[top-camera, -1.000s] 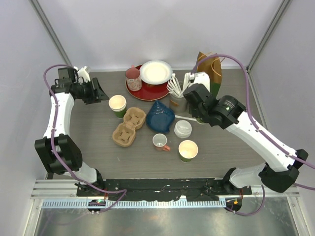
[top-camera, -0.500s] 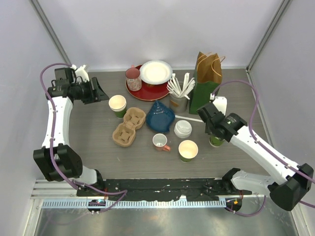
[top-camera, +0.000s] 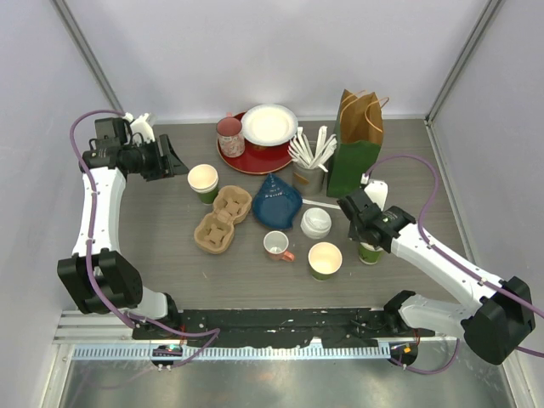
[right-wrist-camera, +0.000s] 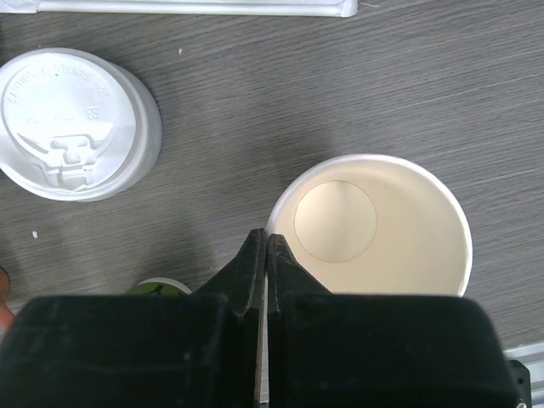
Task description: Pack the takeout coffee
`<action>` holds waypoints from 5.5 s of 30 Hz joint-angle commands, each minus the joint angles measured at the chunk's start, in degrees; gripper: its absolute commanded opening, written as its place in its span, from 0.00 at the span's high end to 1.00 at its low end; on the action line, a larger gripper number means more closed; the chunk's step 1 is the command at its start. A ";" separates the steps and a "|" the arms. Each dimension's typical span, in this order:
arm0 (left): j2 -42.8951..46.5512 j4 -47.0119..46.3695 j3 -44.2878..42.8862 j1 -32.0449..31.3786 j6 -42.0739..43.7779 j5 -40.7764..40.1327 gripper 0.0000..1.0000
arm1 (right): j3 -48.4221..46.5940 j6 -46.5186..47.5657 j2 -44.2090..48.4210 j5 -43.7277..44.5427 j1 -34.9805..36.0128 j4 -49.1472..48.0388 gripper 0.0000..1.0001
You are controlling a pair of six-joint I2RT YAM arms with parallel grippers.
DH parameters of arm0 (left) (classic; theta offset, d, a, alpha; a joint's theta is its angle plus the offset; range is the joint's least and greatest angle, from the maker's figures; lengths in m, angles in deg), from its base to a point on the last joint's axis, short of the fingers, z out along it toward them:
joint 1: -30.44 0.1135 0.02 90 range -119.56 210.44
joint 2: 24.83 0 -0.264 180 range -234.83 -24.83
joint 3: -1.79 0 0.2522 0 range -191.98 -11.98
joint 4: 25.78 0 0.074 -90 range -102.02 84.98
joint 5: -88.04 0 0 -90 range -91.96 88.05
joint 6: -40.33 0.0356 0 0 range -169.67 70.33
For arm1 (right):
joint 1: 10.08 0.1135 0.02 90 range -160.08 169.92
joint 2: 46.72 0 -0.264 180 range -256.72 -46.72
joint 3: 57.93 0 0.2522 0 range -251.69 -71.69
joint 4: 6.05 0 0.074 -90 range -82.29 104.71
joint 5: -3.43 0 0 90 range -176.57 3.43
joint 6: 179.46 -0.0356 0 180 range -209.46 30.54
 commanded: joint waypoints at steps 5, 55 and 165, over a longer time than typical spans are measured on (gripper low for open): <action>1.73 -0.05 -0.65 -0.24 1.45 1.80 0.40 | 0.00 -3.01 0.47 -0.45 -0.49 -0.95 0.99; 3.13 3.02 -1.09 -1.39 4.44 -0.66 0.36 | -13.54 36.80 -26.96 -22.51 5.14 -24.32 0.60; 4.27 3.20 -0.65 -1.91 5.05 7.07 0.37 | -32.52 -1.26 -27.57 6.59 34.76 27.10 0.99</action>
